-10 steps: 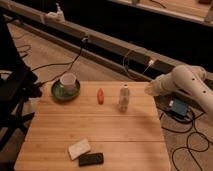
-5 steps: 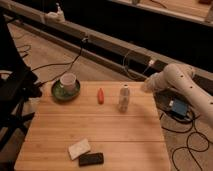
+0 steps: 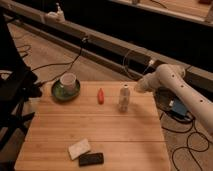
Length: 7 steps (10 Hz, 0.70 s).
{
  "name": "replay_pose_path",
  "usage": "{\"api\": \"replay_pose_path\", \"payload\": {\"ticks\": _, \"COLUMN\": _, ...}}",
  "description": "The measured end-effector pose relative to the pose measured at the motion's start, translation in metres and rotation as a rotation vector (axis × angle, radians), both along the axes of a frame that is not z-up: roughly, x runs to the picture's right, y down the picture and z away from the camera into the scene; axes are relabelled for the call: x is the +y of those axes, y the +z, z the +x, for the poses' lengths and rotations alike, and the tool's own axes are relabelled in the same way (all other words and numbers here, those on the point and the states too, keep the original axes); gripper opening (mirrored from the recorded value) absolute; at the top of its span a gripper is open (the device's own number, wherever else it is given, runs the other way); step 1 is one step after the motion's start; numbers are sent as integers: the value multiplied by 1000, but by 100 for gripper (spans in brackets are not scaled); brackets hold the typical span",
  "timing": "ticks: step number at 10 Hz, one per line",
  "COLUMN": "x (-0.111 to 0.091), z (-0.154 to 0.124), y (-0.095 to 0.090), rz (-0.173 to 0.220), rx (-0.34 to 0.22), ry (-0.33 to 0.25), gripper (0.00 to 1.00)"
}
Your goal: Knock the bottle over
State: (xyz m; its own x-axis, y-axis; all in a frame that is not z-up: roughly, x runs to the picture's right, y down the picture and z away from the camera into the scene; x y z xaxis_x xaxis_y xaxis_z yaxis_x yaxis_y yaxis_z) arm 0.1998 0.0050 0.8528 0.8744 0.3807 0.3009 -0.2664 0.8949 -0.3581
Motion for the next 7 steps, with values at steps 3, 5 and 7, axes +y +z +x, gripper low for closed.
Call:
{"api": "replay_pose_path", "payload": {"ticks": 3, "x": 11, "z": -30, "y": -15, "rz": -17, "rx": -91, "ry": -18, "gripper": 0}}
{"api": "replay_pose_path", "payload": {"ticks": 5, "x": 24, "z": -51, "y": -30, "rz": -46, "rx": -168, "ry": -36, "gripper": 0}}
{"api": "replay_pose_path", "payload": {"ticks": 7, "x": 32, "z": -66, "y": -42, "rz": -64, "rx": -231, "ry": -46, "gripper": 0}}
